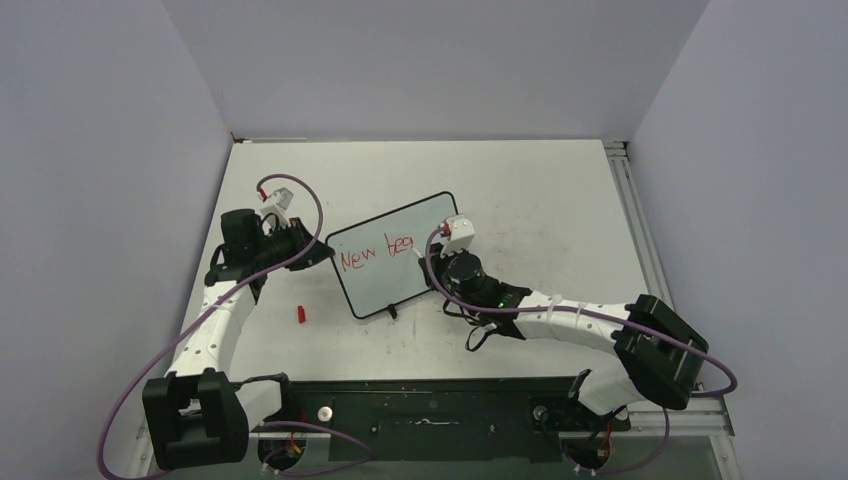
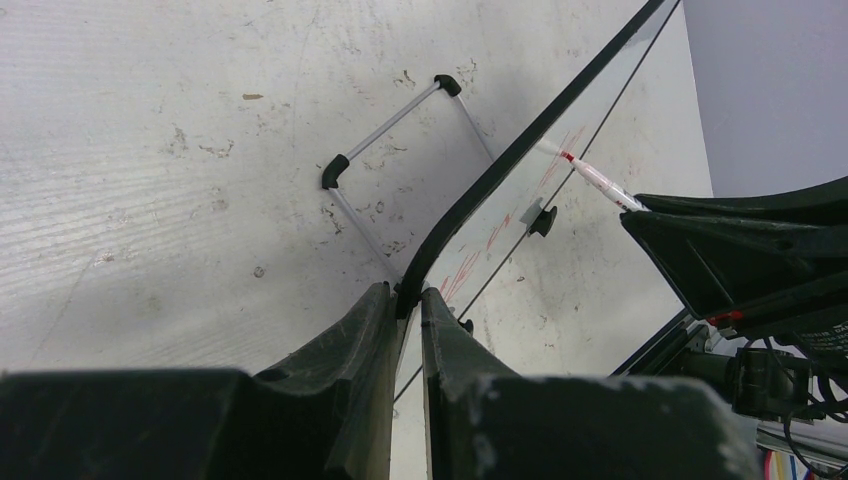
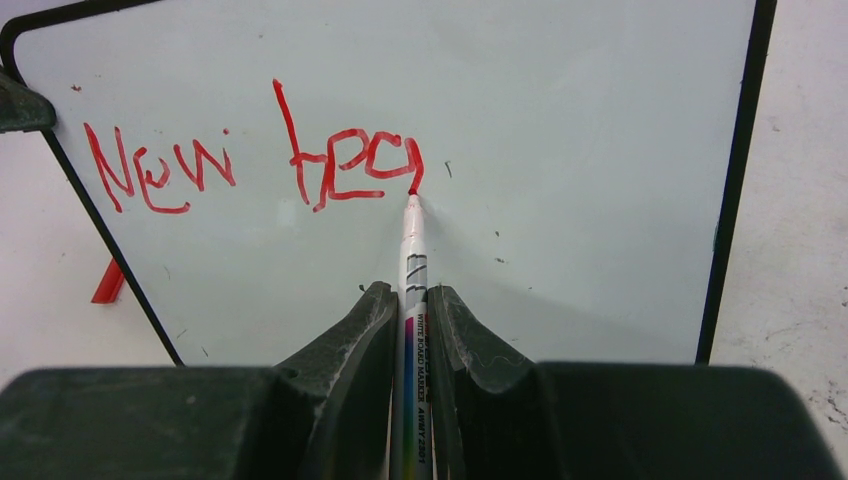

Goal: Write a sentence on the whiteboard

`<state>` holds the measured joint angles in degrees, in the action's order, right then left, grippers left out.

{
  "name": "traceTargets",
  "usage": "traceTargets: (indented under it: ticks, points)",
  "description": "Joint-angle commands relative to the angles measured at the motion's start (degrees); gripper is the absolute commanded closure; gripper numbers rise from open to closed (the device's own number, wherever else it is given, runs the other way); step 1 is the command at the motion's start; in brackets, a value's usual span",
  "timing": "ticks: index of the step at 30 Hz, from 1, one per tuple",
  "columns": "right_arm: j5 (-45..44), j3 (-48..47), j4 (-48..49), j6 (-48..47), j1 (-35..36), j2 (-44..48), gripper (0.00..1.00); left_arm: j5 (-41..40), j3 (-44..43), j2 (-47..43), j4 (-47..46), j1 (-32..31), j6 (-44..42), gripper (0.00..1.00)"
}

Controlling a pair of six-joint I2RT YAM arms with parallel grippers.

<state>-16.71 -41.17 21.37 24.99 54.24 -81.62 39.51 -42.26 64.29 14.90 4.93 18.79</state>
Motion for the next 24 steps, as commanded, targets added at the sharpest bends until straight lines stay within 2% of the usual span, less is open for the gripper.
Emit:
traceTargets:
  ticks: [1, 24]
  points:
    - [-1.3, 1.8, -0.7, 1.4, 0.8, 0.7, 0.95, 0.6, -1.4, -1.2, -0.4, -0.2, -0.6, 0.90]
    - [-2.7, -1.5, 1.2, 1.2, 4.8, 0.4, 0.95, 0.7, -1.3, -1.2, -0.6, -0.5, -0.5, 0.90]
